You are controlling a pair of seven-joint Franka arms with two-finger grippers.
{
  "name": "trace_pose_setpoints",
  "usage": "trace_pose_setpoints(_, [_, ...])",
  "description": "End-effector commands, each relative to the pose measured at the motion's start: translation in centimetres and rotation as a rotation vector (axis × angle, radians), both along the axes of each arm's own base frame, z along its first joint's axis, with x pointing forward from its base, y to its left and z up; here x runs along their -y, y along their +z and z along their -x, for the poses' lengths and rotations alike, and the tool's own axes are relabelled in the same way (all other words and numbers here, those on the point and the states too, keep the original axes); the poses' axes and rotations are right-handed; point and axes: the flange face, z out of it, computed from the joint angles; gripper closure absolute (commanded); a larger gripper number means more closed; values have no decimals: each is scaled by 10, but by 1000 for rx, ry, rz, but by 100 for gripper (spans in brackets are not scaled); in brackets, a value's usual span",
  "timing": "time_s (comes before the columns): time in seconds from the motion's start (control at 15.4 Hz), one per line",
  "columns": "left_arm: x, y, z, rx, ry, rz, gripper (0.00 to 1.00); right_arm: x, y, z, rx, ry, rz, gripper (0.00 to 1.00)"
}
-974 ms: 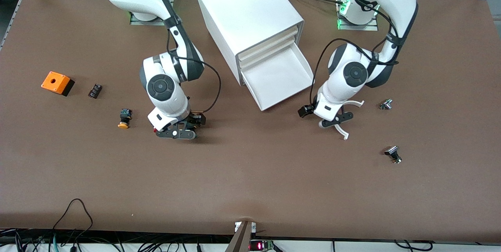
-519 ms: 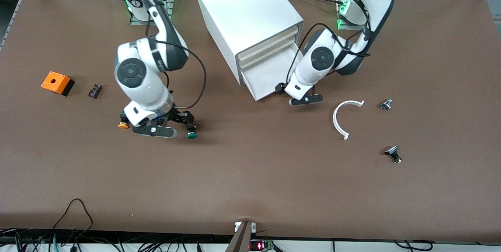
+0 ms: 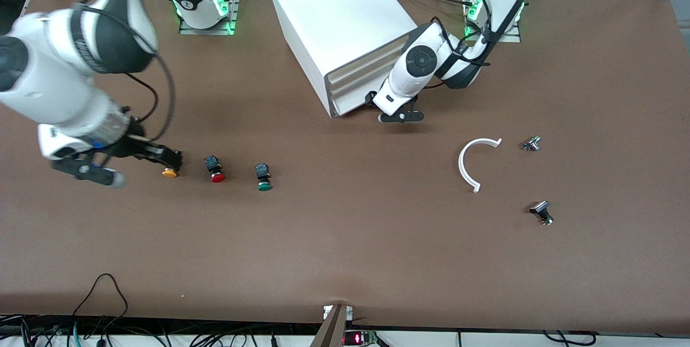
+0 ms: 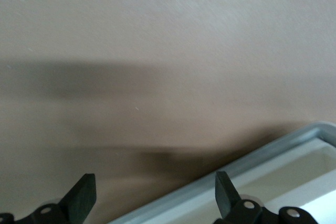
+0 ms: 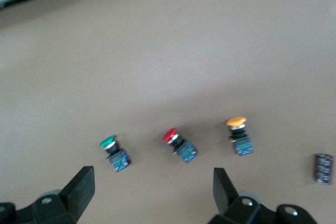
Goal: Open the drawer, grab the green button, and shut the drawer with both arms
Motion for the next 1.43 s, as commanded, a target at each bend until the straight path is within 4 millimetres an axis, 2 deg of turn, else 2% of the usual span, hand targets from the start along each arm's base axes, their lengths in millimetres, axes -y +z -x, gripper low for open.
trace_pose_setpoints(0.0, [1, 11, 13, -5, -19, -4, 0, 32, 30, 5, 29, -16, 18, 0])
trace_pose_setpoints(0.13, [-2, 10, 15, -26, -23, -19, 0, 51, 53, 15, 56, -28, 46, 0])
trace_pose_setpoints(0.26, [-10, 18, 3, -7, 0, -16, 0, 81, 71, 29, 40, -65, 49, 0])
trace_pose_setpoints(0.45, [-61, 54, -51, 75, 124, 8, 0, 126, 80, 39, 5, 69, 77, 0])
trace_pose_setpoints(0.52, [-78, 71, -70, 113, 166, 19, 0, 138, 78, 42, -18, 129, 82, 0])
trace_pose_setpoints(0.58, [-97, 89, -92, 152, 215, 35, 0, 160, 77, 47, -46, 150, 87, 0])
trace_pose_setpoints(0.65, [-115, 111, -111, 197, 259, 46, 0, 169, 75, 52, -74, 169, 84, 0])
trace_pose_setpoints(0.71, [-135, 129, -128, 235, 302, 53, 0, 169, 77, 61, -119, 180, 74, 0])
trace_pose_setpoints(0.84, [-182, 155, -156, 287, 393, 47, 0, 151, 73, 72, -185, 191, 63, 0])
trace_pose_setpoints(0.91, [-193, 169, -159, 307, 402, 44, 0, 135, 66, 76, -191, 218, 61, 0])
trace_pose_setpoints(0.97, [-205, 186, -158, 309, 391, 32, 0, 129, 63, 79, -177, 227, 60, 0])
trace_pose_setpoints(1.17, [-234, 256, -173, 235, 273, -8, 0, 123, 62, 99, -131, 240, 67, 0])
trace_pose_setpoints(1.23, [-238, 275, -174, 214, 231, -12, 0, 116, 59, 106, -111, 252, 72, 0])
trace_pose_setpoints(1.36, [-257, 320, -173, 219, 187, -17, 0, 115, 59, 117, -100, 270, 76, 0])
